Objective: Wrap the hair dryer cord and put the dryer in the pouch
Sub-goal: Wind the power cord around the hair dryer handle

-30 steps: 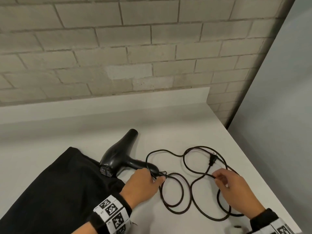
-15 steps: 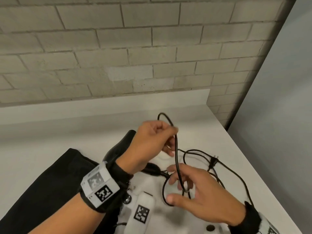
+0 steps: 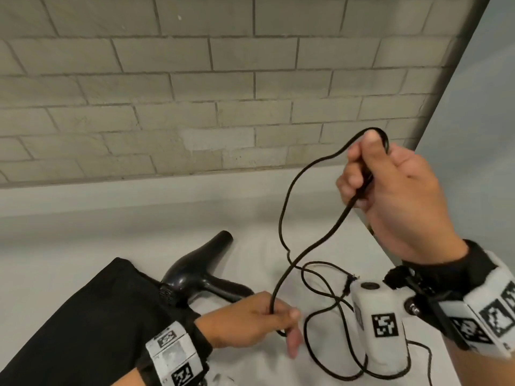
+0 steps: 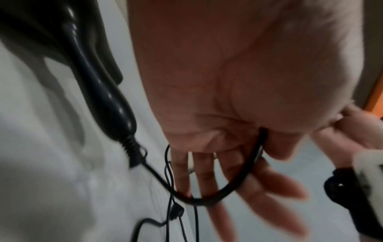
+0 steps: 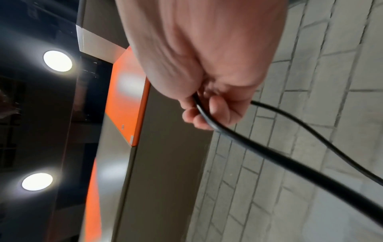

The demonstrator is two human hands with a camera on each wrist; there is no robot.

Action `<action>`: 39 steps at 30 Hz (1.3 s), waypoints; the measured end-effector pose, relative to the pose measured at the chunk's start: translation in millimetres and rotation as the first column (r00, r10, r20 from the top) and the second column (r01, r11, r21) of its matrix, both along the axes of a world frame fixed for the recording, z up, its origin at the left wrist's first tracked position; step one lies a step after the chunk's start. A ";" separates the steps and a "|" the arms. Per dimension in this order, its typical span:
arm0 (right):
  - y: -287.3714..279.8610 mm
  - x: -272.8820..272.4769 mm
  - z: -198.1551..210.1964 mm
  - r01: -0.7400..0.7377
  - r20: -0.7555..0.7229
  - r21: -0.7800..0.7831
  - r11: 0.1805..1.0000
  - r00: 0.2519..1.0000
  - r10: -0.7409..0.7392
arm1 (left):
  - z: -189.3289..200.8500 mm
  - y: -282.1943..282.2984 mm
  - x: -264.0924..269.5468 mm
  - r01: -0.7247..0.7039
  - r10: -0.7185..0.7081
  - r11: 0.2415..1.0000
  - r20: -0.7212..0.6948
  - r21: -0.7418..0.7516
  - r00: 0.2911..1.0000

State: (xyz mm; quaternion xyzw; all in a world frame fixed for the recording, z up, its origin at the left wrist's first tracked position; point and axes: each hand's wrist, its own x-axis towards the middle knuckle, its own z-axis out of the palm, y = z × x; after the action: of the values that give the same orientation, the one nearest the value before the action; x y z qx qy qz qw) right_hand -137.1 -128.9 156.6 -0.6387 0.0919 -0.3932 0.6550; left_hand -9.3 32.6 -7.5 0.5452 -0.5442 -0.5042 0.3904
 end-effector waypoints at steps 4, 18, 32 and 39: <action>-35.4 -0.5 -24.8 0.219 -0.088 0.047 0.975 0.973 -0.215 | 14.1 23.1 20.0 -0.227 0.196 0.974 -0.420 -0.023 0.886; 2.3 28.7 -104.9 -0.065 -0.446 -0.601 0.796 0.854 -0.268 | 158.5 17.8 62.8 -0.456 0.407 0.877 -0.271 -0.151 0.872; 12.3 68.5 -103.1 -0.119 -0.325 -0.467 0.876 0.945 -0.044 | 171.8 7.4 68.4 -0.618 0.510 0.782 -0.493 -0.076 0.705; -13.0 54.1 -128.0 0.104 -0.296 -0.219 0.970 0.940 -0.168 | 134.5 18.3 64.5 -0.644 0.489 0.765 -0.622 -0.031 0.611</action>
State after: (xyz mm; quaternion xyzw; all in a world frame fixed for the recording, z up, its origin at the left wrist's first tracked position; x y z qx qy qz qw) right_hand -83.0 -141.8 28.6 -0.7475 0.1983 -0.3391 0.5356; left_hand 55.2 50.9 127.0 0.4547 -0.2547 -0.4208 0.7425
